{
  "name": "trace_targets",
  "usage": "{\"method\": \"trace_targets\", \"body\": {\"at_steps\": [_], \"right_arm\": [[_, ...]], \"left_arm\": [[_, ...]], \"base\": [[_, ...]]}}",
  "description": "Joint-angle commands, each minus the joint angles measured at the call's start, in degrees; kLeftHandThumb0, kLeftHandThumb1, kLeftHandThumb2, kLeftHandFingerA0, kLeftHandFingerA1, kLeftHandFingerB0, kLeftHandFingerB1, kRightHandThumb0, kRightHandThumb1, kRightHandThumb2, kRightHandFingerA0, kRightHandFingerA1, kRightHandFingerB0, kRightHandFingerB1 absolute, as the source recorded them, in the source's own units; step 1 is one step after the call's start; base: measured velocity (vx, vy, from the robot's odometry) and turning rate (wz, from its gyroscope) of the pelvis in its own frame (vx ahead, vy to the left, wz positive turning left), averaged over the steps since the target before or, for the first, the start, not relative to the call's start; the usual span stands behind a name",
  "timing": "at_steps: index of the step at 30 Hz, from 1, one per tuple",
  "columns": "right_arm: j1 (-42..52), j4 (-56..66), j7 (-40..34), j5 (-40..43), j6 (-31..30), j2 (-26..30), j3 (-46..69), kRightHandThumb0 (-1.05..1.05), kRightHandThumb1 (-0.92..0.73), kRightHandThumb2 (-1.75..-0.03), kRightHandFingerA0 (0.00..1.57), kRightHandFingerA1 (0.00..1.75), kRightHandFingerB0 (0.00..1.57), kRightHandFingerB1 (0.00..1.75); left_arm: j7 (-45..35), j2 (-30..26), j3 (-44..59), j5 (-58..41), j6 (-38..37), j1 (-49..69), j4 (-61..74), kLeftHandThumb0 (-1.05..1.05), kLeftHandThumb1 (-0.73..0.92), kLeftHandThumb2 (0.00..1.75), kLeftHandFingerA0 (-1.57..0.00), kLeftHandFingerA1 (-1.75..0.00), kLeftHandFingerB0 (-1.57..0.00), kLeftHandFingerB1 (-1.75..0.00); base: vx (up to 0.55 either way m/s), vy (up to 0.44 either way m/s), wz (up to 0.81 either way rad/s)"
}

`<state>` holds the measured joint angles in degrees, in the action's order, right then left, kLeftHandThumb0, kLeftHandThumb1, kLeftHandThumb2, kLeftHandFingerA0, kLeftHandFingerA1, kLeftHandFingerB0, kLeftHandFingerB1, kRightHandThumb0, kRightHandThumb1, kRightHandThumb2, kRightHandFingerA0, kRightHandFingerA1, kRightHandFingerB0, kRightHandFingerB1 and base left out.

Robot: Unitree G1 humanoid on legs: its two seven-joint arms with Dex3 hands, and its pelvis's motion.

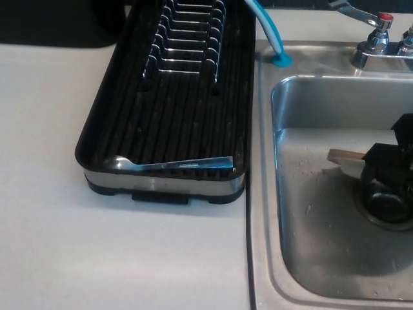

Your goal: Pick up a plate using the right hand and walk towards the sink and put it inside

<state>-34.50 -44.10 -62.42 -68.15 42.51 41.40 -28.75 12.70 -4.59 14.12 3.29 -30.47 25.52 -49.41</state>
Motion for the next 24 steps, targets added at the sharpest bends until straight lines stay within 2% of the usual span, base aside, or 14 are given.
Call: {"method": "trace_targets", "body": {"at_steps": [1, 5, 6, 8, 9, 10, 13, 14, 15, 17, 18, 22, 23, 24], "right_arm": [[-0.7, 0.1, -3.1, -2.2, -3.4, 0.7, -2.6, -0.16, -0.46, -0.88, 1.08, 1.51, 0.96, 1.05], [-0.7, -0.9, -4.3, -1.5, -1.0, 0.1, -4.4, -0.11, -0.48, -0.93, 1.06, 1.54, 0.93, 1.11], [-0.2, -0.2, -3.9, -1.5, -1.2, 0.2, -4.8, -0.10, -0.47, -0.95, 1.03, 1.59, 0.88, 1.18], [-0.3, -0.2, -4.1, -1.4, -1.3, 0.3, -5.3, -0.10, -0.47, -0.95, 1.03, 1.59, 0.88, 1.18], [1.8, 1.1, 2.2, 1.2, 0.9, -0.2, -5.8, -0.22, -0.50, -0.78, 1.00, 1.57, 0.91, 1.05], [2.9, 2.3, 6.0, 2.7, 1.9, 0.0, -6.0, -0.22, -0.52, -0.71, 1.03, 1.42, 0.94, 0.88], [3.6, 3.5, 8.2, 3.6, 2.2, 0.3, -5.7, -0.22, -0.52, -0.71, 1.03, 1.42, 0.94, 0.88], [5.2, 5.3, 16.4, 7.7, 4.1, 0.4, -5.7, -0.16, -0.52, -0.67, 1.00, 1.32, 0.93, 0.69], [6.0, 6.2, 20.1, 9.5, 4.9, 0.5, -5.6, -0.16, -0.52, -0.67, 1.00, 1.32, 0.93, 0.69], [6.3, 6.7, 20.9, 9.9, 4.8, 0.5, -5.2, -0.16, -0.52, -0.67, 1.00, 1.32, 0.93, 0.69], [7.4, 7.7, 26.8, 14.0, 5.9, 0.5, -5.4, -0.08, -0.55, -0.88, 1.04, 1.17, 0.82, 0.65], [8.3, 8.8, 30.6, 16.4, 6.2, 0.5, -5.0, -0.08, -0.55, -0.88, 1.04, 1.17, 0.82, 0.65], [8.2, 9.0, 32.5, 17.4, 6.4, 0.8, -5.0, -0.07, -0.55, -0.83, 0.89, 1.04, 0.61, 0.53], [8.1, 9.1, 33.7, 18.1, 6.6, 1.0, -5.1, -0.07, -0.55, -0.83, 0.89, 1.04, 0.61, 0.53]], "left_arm": [[1.2, -0.5, -0.3, 0.3, -2.7, 1.1, 1.6, 0.11, 0.86, 1.54, -1.56, -1.54, -1.47, -1.47], [1.7, -0.7, -0.4, 0.6, -2.1, 0.9, 1.5, 0.11, 0.85, 1.52, -1.54, -1.52, -1.44, -1.44], [1.6, -0.7, -0.4, 0.4, -2.2, 0.7, 1.3, 0.19, 0.58, 1.75, -1.32, -1.75, -1.17, -1.56], [1.6, -0.7, -0.4, 0.4, -2.3, 0.7, 1.2, 0.19, 0.58, 1.75, -1.32, -1.75, -1.17, -1.56], [1.2, -0.5, -0.3, 0.1, -2.2, 1.3, 2.3, 0.11, 0.87, 1.55, -1.57, -1.55, -1.47, -1.47], [1.0, -0.6, -0.3, -0.1, -2.3, 1.2, 2.0, 0.11, 0.87, 1.54, -1.56, -1.54, -1.47, -1.46], [0.9, -0.6, -0.2, -0.2, -2.4, 1.2, 1.9, 0.11, 0.87, 1.54, -1.56, -1.54, -1.47, -1.46], [1.2, -0.8, -0.1, -0.1, -2.6, 1.0, 1.1, 0.11, 0.85, 1.53, -1.57, -1.54, -1.49, -1.47], [1.4, -0.9, 0.0, 0.0, -2.7, 0.9, 0.8, 0.11, 0.85, 1.53, -1.57, -1.54, -1.49, -1.47], [1.4, -0.9, 0.0, 0.0, -2.7, 0.9, 0.7, 0.11, 0.85, 1.53, -1.57, -1.54, -1.49, -1.47], [1.4, -0.8, -0.2, 0.2, -3.2, 1.1, 0.6, 0.13, 0.83, 1.53, -1.56, -1.54, -1.48, -1.47], [1.4, -0.8, -0.3, 0.3, -3.4, 1.2, 0.4, 0.13, 0.83, 1.53, -1.56, -1.54, -1.48, -1.47], [1.5, -0.9, -0.3, 0.4, -3.9, 1.0, -0.3, 0.19, 0.53, 1.75, -1.33, -1.72, -1.18, -1.53], [1.6, -0.9, -0.3, 0.5, -4.3, 0.9, -0.8, 0.19, 0.53, 1.75, -1.33, -1.72, -1.18, -1.53]], "base": [[0.00, 0.000, 0.00], [0.00, 0.000, 0.00], [0.00, 0.000, 0.00], [0.00, 0.000, 0.00], [0.00, 0.000, 0.00], [0.00, 0.000, 0.00], [0.00, 0.000, 0.00], [0.00, 0.000, 0.00], [0.00, 0.000, 0.00], [0.00, 0.000, 0.00], [0.00, 0.000, 0.00], [0.00, 0.000, 0.00], [0.00, 0.000, 0.00], [0.00, 0.000, 0.00]]}}
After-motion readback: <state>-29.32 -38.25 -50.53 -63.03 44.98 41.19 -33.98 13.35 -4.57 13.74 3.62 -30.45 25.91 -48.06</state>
